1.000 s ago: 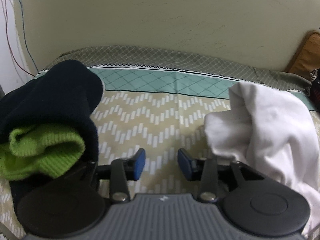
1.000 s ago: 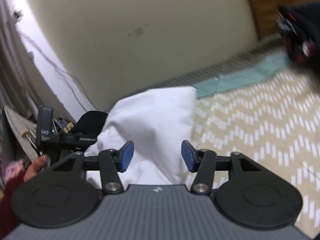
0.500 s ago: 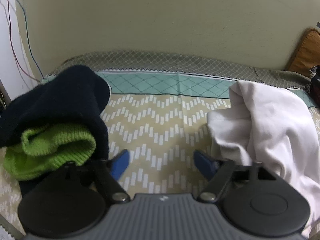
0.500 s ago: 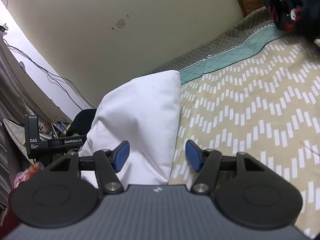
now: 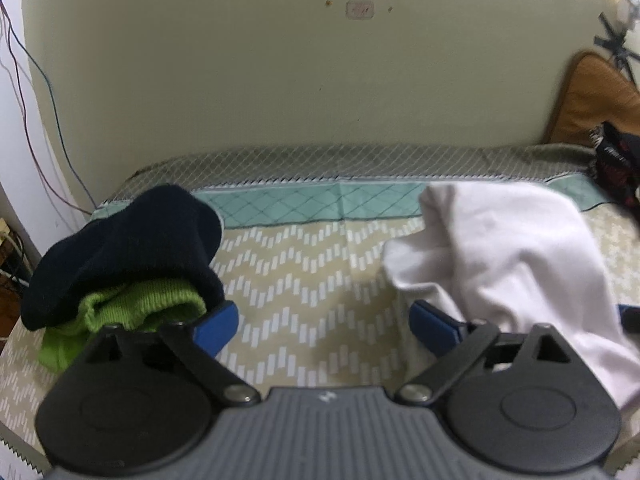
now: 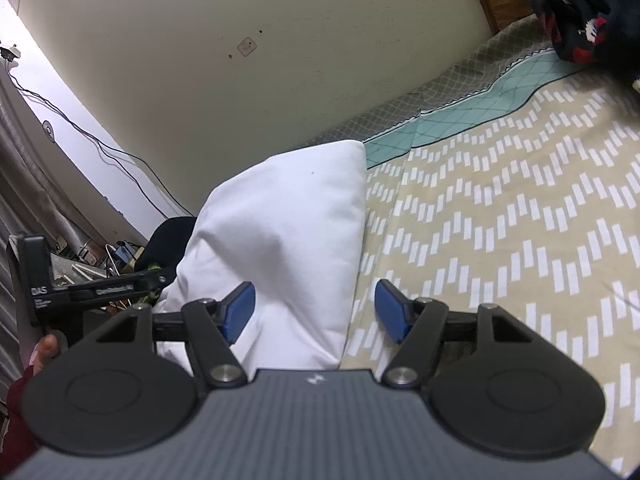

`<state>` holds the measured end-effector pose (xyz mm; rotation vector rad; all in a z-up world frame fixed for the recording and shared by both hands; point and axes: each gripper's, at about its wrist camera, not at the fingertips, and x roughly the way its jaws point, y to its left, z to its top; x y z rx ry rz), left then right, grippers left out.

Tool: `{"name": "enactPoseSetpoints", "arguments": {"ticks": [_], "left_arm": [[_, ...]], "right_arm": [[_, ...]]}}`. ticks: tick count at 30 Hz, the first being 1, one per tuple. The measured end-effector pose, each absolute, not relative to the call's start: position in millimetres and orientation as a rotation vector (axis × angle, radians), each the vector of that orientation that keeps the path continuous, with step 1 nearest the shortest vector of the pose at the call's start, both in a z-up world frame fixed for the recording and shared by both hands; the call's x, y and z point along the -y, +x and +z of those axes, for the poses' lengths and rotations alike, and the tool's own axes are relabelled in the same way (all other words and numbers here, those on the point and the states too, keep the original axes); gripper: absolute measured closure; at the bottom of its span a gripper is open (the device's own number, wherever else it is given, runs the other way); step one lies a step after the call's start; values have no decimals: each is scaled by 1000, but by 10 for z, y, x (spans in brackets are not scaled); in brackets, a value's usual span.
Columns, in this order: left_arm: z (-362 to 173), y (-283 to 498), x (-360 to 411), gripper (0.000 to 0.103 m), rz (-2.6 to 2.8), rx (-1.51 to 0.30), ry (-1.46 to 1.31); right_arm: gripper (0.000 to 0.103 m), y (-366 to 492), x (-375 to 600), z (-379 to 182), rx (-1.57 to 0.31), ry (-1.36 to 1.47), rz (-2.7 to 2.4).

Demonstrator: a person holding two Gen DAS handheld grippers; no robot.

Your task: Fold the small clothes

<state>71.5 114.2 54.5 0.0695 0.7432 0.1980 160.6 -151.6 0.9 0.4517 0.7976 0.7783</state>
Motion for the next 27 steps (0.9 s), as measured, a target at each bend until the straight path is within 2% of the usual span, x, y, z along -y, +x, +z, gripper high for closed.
{"name": "enactPoseSetpoints", "arguments": {"ticks": [3, 7, 19, 23, 25, 27], "left_arm": [[642, 662, -1122, 0, 158, -715, 32], [685, 673, -1194, 0, 15, -728, -96], [203, 993, -1089, 0, -93, -941, -209], [129, 1007, -969, 0, -48, -909, -144], [100, 991, -883, 0, -22, -893, -100], [61, 955, -824, 0, 6, -864, -75]], "right_arm": [[34, 1606, 1515, 6, -797, 452, 778], [33, 1603, 1516, -3, -797, 451, 780], [29, 1799, 1382, -10, -822, 435, 825], [29, 1965, 1204, -21, -832, 397, 853], [26, 2006, 1102, -4, -825, 356, 855], [17, 1985, 1047, -1, -810, 317, 873]]}}
